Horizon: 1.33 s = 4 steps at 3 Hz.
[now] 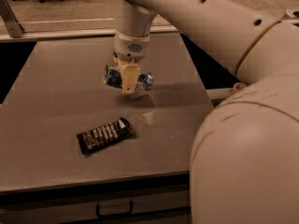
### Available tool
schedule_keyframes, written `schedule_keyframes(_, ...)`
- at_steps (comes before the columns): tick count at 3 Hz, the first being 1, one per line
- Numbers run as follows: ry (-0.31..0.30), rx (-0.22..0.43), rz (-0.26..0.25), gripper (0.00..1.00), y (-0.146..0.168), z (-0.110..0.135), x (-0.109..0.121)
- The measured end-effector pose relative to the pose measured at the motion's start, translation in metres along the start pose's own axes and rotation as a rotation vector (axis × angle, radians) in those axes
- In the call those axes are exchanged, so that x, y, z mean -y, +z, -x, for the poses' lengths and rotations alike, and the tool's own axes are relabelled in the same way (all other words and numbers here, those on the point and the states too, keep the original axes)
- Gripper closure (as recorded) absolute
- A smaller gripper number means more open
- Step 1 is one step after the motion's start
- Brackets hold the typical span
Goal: Knock redbull can over
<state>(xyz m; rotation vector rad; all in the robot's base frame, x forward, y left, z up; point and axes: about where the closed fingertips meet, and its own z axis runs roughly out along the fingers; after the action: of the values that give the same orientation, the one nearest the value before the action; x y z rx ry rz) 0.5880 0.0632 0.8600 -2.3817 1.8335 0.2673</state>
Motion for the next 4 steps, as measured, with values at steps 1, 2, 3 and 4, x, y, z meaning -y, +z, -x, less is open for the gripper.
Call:
schedule_keyframes(1,0.002,-0.015,0.000,0.14,0.005,0.002,-0.008)
schedule_keyframes(2,0.015,-0.017,-0.009,0.00,0.005,0.001,-0.012)
schedule_keyframes(3,0.032,-0.002,-0.019,0.00,0.004,-0.001,-0.013)
schedule_keyframes(4,0.098,0.115,-0.050,0.00,-0.002,-0.016,-0.006)
